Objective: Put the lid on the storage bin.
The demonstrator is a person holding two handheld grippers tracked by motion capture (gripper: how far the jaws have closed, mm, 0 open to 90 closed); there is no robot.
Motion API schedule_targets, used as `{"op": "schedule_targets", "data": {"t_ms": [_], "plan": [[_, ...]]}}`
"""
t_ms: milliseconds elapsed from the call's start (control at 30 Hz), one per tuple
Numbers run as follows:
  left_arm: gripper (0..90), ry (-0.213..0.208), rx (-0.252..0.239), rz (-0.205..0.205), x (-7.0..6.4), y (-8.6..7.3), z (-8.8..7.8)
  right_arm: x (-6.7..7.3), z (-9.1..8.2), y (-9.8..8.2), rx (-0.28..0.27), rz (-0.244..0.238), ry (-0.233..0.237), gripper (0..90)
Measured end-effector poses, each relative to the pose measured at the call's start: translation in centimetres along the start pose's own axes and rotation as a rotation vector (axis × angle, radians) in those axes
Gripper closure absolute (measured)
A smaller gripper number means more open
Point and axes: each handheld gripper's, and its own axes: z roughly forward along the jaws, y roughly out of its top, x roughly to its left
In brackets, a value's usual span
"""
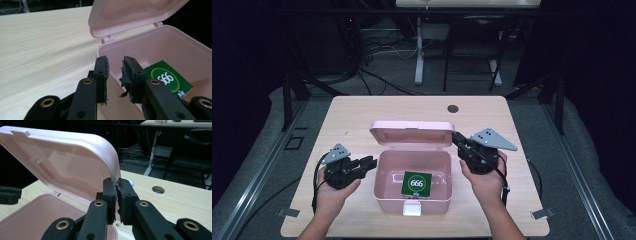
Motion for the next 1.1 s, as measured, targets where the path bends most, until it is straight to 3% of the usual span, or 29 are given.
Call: {"op": "schedule_targets", "data": {"t_ms": [433,667,933,1100], "plan": [[69.9,0.043,-0.106,0.056,-0.4,1.6,-2.0,-0.2,-0.3,-0.3,0.000,0.009,0.033,84.3],[70.2,0.038,-0.149,0.070,-0.7,2.4,-2.4,-0.1,-0.7,-0.6,0.007,0.009,0.039,83.9],[70.5,0.041,-0.191,0.115,-1.4,3.2,-2.7,0.1,-1.0,-1.0,0.019,0.006,0.041,83.6],[70.8,0.039,-0.218,0.115,-1.5,3.4,-2.8,0.2,-1.1,-1.3,0.027,0.004,0.042,82.8]]}}
